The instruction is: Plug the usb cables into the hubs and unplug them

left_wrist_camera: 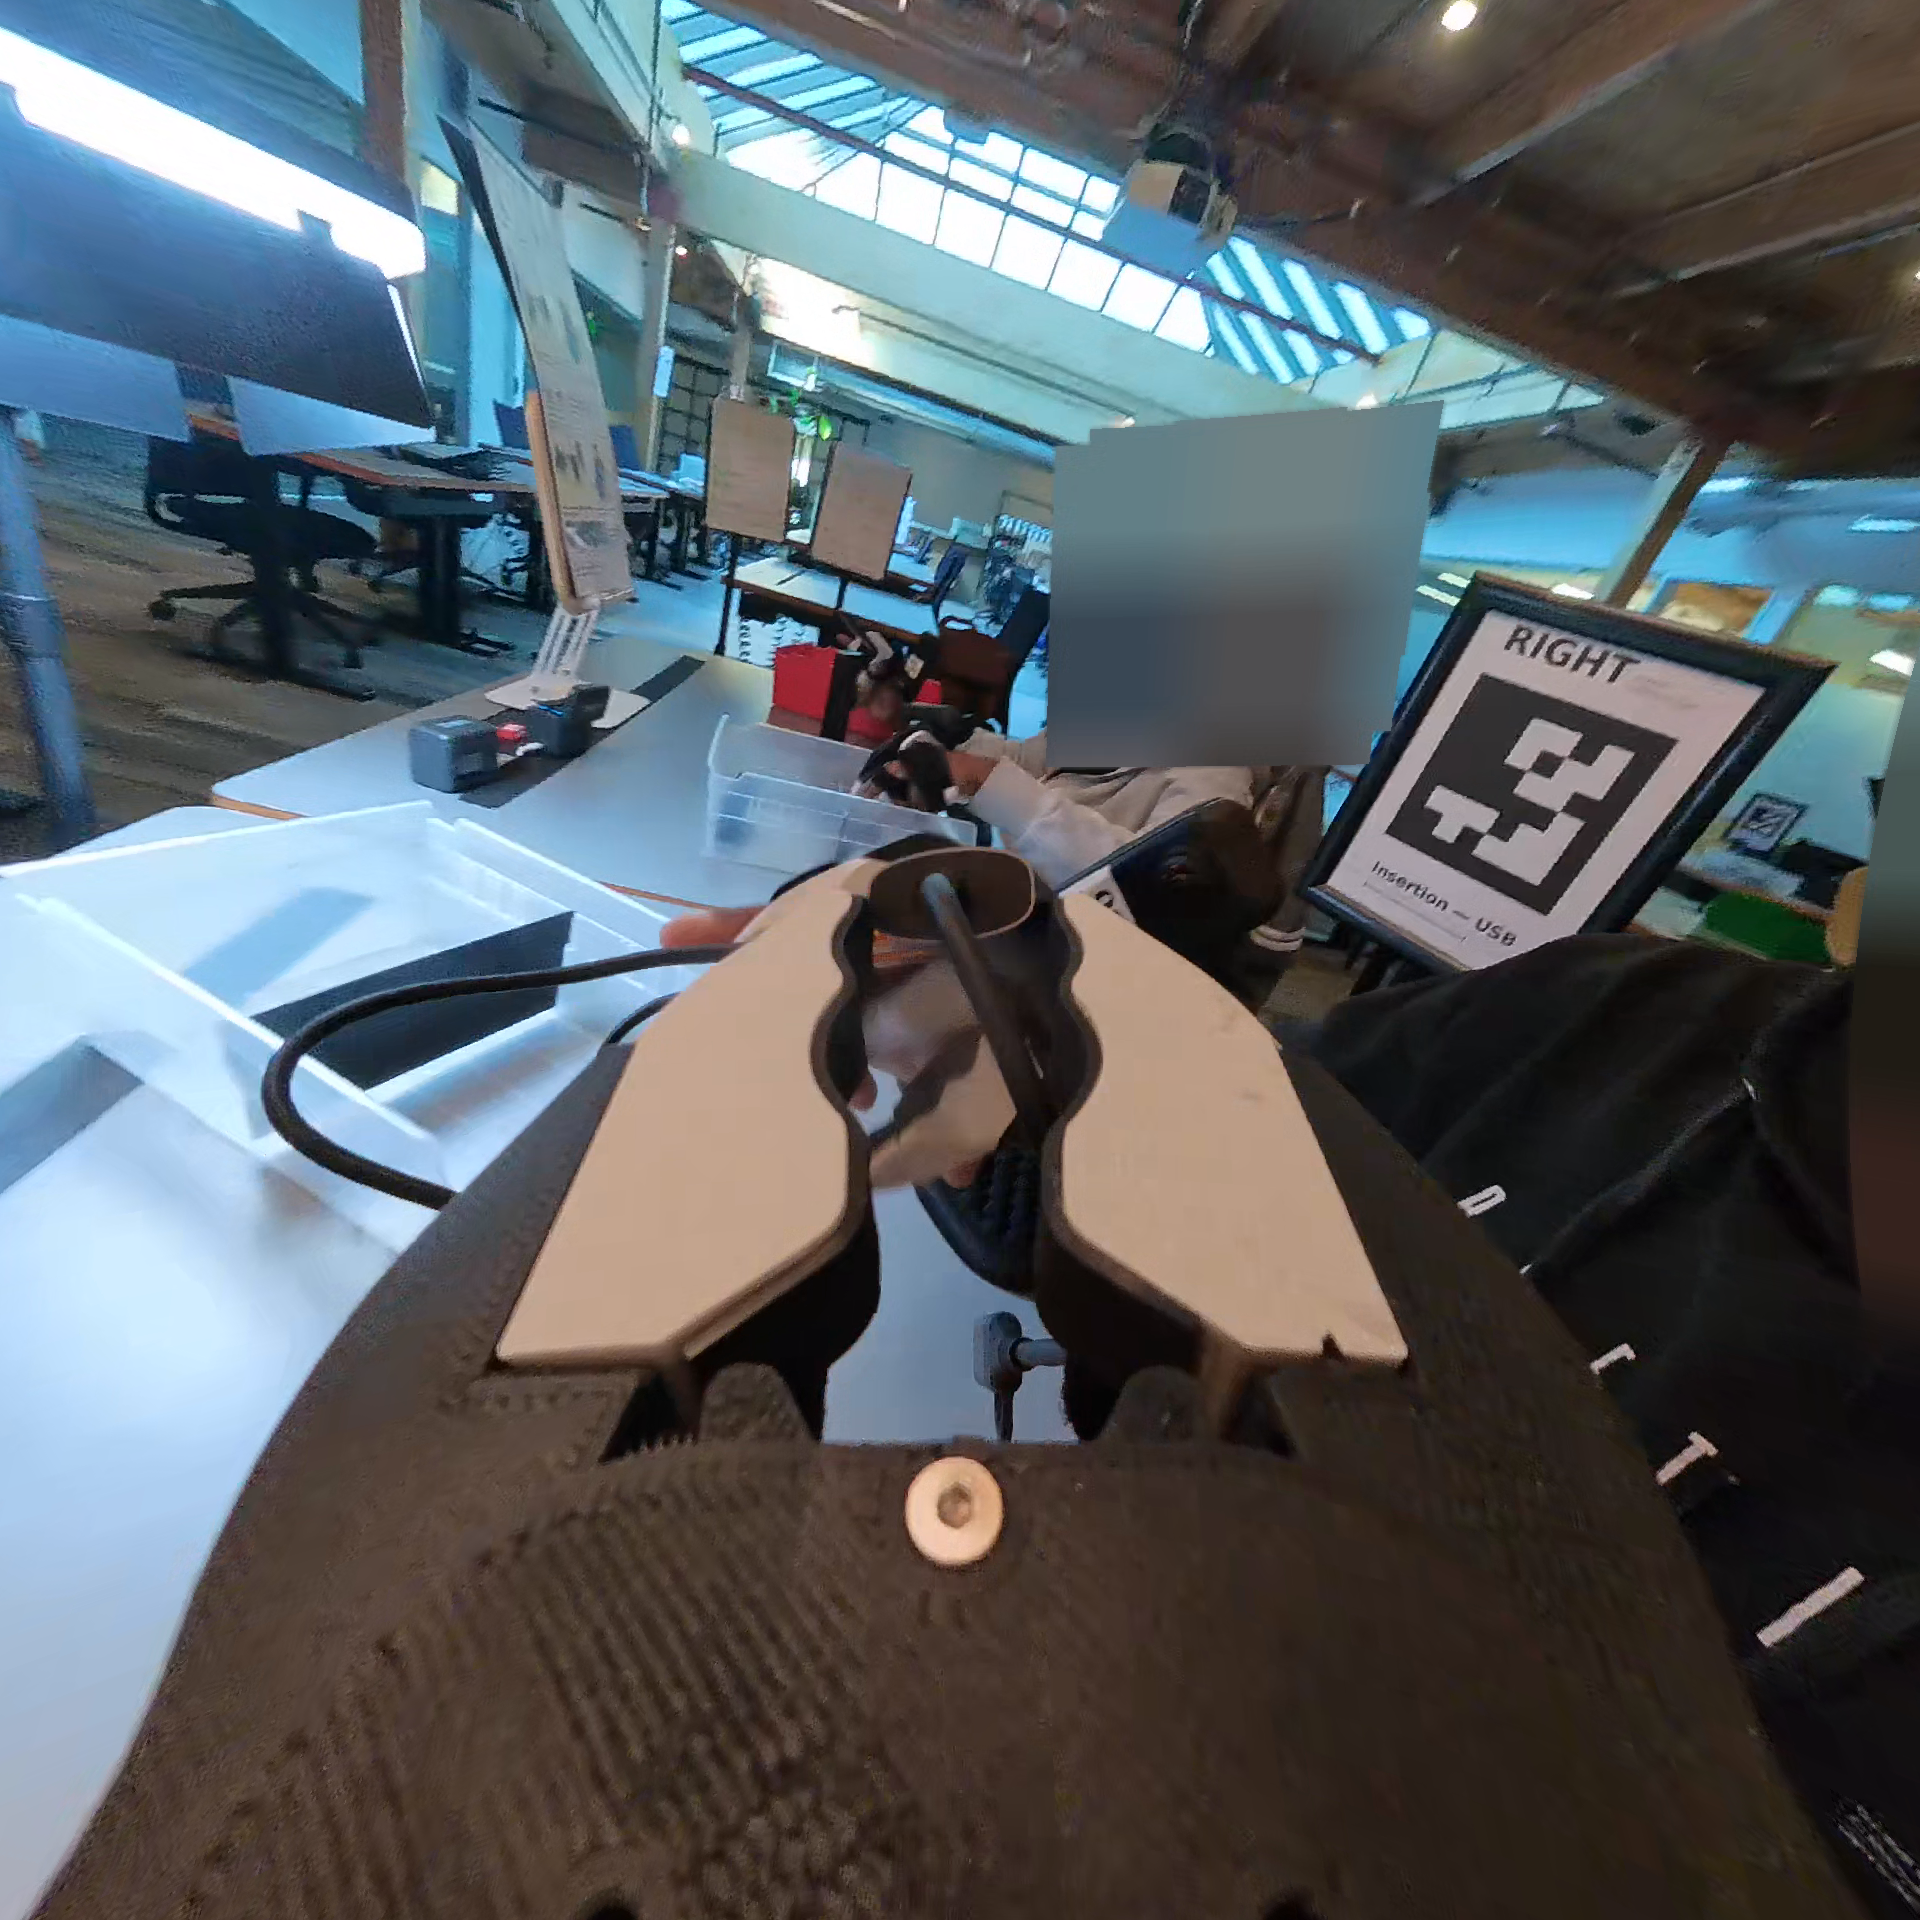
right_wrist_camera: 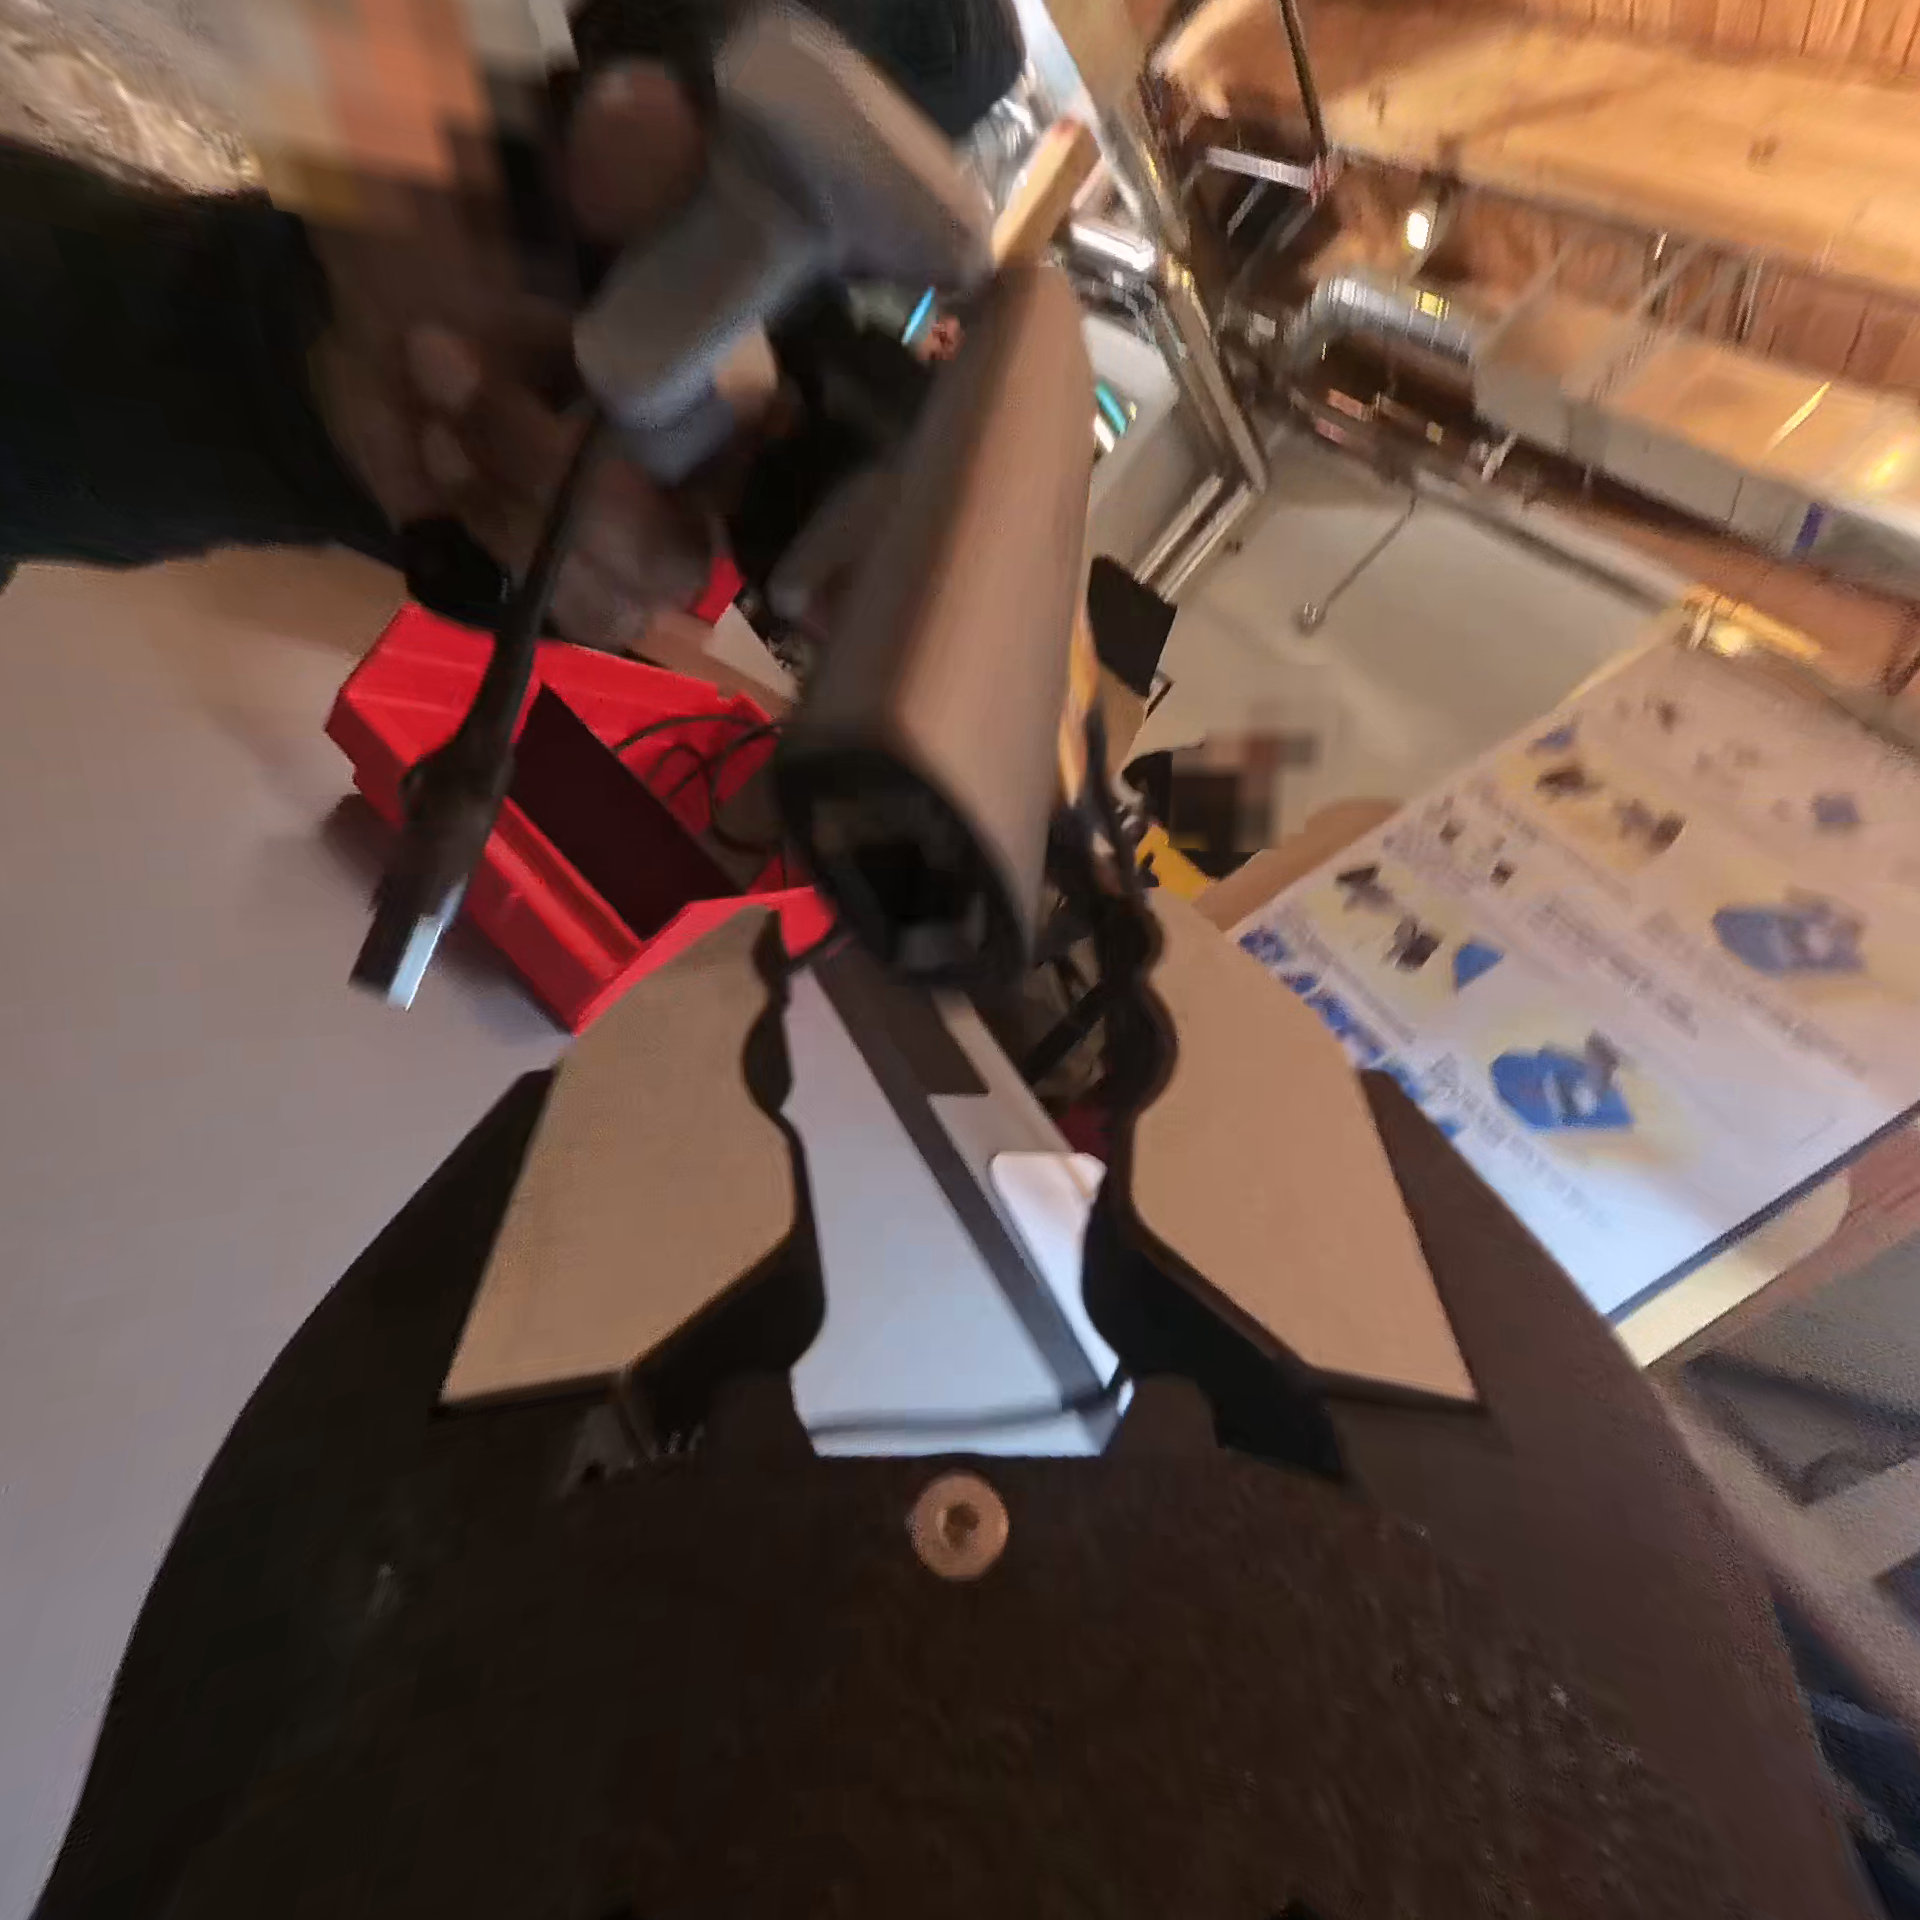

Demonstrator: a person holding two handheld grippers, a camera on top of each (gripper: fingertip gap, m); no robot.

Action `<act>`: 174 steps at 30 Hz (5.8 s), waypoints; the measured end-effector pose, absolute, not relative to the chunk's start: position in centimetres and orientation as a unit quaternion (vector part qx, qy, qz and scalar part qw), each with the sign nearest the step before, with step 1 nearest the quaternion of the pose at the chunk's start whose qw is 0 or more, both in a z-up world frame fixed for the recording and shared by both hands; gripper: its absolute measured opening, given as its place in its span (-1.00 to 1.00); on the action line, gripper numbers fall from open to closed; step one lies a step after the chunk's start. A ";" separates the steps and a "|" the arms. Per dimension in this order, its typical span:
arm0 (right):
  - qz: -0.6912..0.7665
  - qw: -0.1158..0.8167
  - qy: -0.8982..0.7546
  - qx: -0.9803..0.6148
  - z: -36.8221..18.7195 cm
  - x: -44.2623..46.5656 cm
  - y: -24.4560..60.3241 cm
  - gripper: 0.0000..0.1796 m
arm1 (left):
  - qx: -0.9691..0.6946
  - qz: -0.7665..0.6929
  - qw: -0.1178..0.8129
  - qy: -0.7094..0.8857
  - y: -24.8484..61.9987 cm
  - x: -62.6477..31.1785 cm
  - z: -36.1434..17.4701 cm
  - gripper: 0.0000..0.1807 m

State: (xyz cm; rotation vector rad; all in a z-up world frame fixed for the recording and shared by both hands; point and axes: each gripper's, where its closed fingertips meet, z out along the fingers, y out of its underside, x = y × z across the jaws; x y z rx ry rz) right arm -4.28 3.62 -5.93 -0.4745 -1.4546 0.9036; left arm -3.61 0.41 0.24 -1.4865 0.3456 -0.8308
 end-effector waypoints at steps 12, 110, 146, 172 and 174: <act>0.295 0.536 -0.765 -0.201 -5.6 -3.2 5.2 -0.91 | -0.693 -0.223 0.664 0.167 0.2 -8.4 -3.4 -0.55; 0.332 0.391 -0.829 -0.223 -14.5 -6.5 1.9 -0.80 | -0.781 -0.027 0.531 0.326 2.5 -4.3 -11.8 -0.81; 0.399 0.500 -0.702 -0.313 -6.1 -3.3 14.5 -0.92 | -0.676 0.081 0.682 0.268 -6.2 -11.4 -0.6 -0.81; 0.414 0.479 -0.717 -0.292 -6.8 -4.4 10.5 -0.41 | -0.727 -0.033 0.628 0.277 0.9 -7.3 -7.0 -0.80; 0.425 0.456 -0.743 -0.244 -7.2 -4.2 6.4 -0.42 | -0.731 -0.039 0.616 0.289 1.5 -6.3 -7.9 -0.80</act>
